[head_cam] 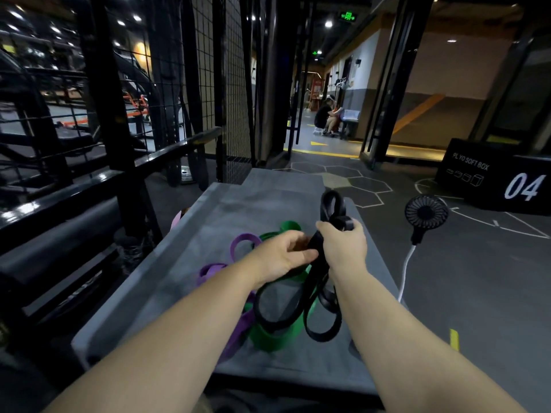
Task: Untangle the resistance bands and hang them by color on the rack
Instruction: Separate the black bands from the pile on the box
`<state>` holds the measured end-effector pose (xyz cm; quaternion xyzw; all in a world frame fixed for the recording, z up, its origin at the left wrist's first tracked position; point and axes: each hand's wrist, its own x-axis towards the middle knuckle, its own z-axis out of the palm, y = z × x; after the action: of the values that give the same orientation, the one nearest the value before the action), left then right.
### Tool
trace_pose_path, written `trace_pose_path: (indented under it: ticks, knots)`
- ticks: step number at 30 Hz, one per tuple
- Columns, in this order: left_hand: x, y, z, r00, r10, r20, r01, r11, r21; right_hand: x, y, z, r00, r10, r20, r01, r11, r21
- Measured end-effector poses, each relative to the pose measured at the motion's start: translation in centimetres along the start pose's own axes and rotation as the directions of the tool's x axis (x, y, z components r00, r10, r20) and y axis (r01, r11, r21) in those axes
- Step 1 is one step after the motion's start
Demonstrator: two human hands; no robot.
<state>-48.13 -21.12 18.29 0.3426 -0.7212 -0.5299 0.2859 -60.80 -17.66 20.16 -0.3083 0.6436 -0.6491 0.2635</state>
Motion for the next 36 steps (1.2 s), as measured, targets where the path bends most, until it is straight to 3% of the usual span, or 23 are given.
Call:
trace_pose_path:
  ticks: [6, 11, 16, 22, 24, 27, 29, 30, 32, 34, 36]
  knots:
    - [-4.3, -2.9, 1.3, 0.998, -0.063, -0.027, 0.063, 0.998, 0.010, -4.1, 3.2, -1.1, 0.996, 0.060, 0.073, -0.060, 0.998, -0.012]
    - [-8.3, -5.2, 2.6, 0.992, -0.060, -0.110, 0.064, 0.997, 0.031, -9.0, 6.4, -2.7, 0.984, 0.080, 0.161, -0.094, 0.992, 0.082]
    - [-13.1, -6.7, 3.4, 0.990, -0.038, -0.133, 0.037, 0.999, -0.013, -13.9, 10.5, -5.6, 0.949, 0.075, 0.307, -0.082, 0.997, 0.009]
    - [-17.0, -6.1, 2.8, 0.996, 0.001, -0.094, -0.001, 1.000, -0.001, -16.8, 13.3, -7.8, 0.813, 0.180, 0.553, -0.114, 0.982, -0.153]
    - [-17.5, -5.5, 2.6, 0.996, 0.035, -0.080, -0.032, 0.999, 0.043, -17.0, 13.7, -7.4, 0.819, 0.179, 0.545, -0.008, 0.953, -0.302]
    - [-17.8, -5.0, 2.2, 0.997, 0.043, -0.068, -0.042, 0.999, 0.017, -17.0, 13.6, -6.5, 0.866, 0.168, 0.470, 0.137, 0.826, -0.547]
    - [-17.9, -4.9, 2.0, 0.999, 0.041, 0.010, -0.041, 0.999, 0.020, -17.1, 13.1, -6.2, 0.890, 0.098, 0.446, 0.212, 0.776, -0.594]
    - [-18.0, -4.9, 2.0, 0.998, 0.044, 0.047, -0.045, 0.999, 0.012, -17.0, 12.9, -6.2, 0.869, 0.069, 0.490, 0.234, 0.814, -0.531]
    - [-18.0, -5.2, 2.0, 0.994, 0.040, 0.097, -0.035, 0.998, -0.049, -16.4, 12.9, -5.9, 0.759, 0.048, 0.649, 0.227, 0.915, -0.333]
    - [-17.8, -5.6, 1.9, 0.992, 0.034, 0.120, -0.019, 0.992, -0.125, -15.6, 13.7, -5.5, 0.626, 0.030, 0.779, 0.140, 0.979, -0.150]
    - [-17.5, -5.9, 1.5, 0.992, 0.053, 0.111, -0.031, 0.981, -0.189, -15.0, 13.7, -5.1, 0.561, -0.003, 0.828, 0.066, 0.997, -0.041]
